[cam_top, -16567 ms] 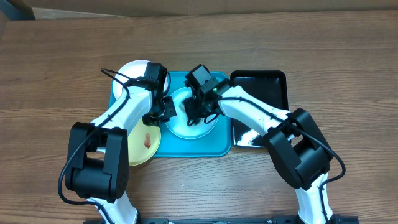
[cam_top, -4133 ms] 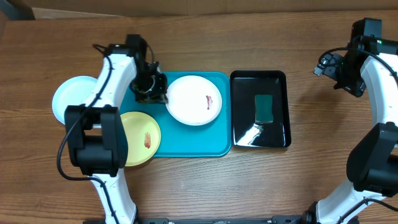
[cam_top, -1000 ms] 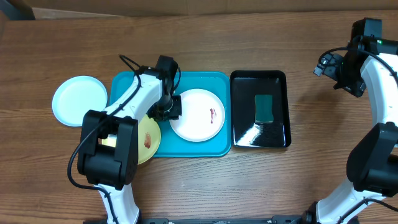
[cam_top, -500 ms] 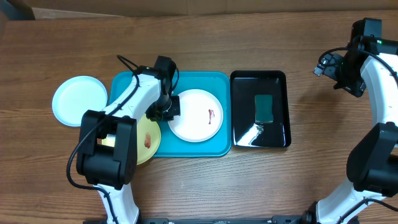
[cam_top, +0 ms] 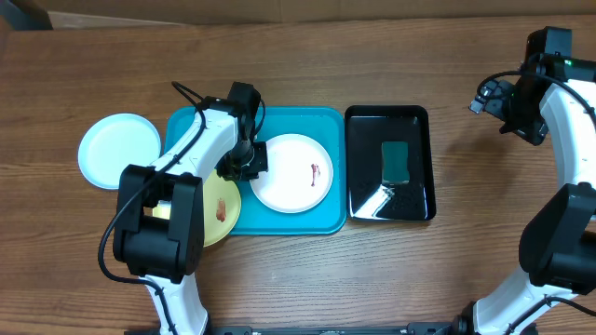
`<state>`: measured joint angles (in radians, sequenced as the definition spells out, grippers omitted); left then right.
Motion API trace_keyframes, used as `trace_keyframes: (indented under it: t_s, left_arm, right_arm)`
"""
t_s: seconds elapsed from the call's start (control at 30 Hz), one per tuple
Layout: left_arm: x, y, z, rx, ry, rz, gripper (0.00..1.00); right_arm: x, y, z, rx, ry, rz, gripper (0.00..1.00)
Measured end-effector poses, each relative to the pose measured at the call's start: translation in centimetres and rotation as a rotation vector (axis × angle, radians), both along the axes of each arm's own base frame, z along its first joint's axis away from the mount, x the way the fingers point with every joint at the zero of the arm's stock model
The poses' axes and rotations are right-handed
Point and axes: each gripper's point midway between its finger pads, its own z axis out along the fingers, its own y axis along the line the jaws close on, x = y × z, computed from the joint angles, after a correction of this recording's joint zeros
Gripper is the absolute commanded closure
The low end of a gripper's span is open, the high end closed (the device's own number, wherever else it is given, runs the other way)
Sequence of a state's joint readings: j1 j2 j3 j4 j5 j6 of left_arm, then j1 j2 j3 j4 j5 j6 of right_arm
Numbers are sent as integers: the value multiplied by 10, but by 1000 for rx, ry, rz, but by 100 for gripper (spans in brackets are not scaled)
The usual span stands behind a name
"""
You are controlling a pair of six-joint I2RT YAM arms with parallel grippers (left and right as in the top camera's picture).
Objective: Clean dirty plates on tray and stack at the side
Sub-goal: 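Hold the white plate steady on the tray with the left gripper, then reach the right gripper into the black tray and grasp the sponge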
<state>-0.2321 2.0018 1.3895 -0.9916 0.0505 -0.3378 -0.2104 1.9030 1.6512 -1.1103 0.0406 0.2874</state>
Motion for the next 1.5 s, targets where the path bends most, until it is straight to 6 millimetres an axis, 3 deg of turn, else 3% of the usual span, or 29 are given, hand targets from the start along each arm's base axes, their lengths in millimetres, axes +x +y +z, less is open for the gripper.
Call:
trace_keyframes:
  t_s: [0.3,0.9,0.97,1.07,1.17,1.3,1.5]
  left_arm:
    - [0,0,0,0,0,0,96]
    - [0,0,0,0,0,0,96]
    - [0,0,0,1,1,0,95]
    - [0,0,0,0,0,0,95]
    - [0,0,0,1,0,0,95]
    - [0,0,0,2,1,0,95]
    - [0,1,0,3,1,0,94]
  right_arm:
    - [0,0,0,0,0,0,0]
    - [4,5,1,30,-17,8,0]
    - [7,13,1,76,-33,22,0]
    - [4,31,2,174,-30,49,14]
    - [-2,53,3,282,-14,107,14]
    - [-29,97,6,415,83,227,15]
    - [-55,148,3,393,201,395,16]
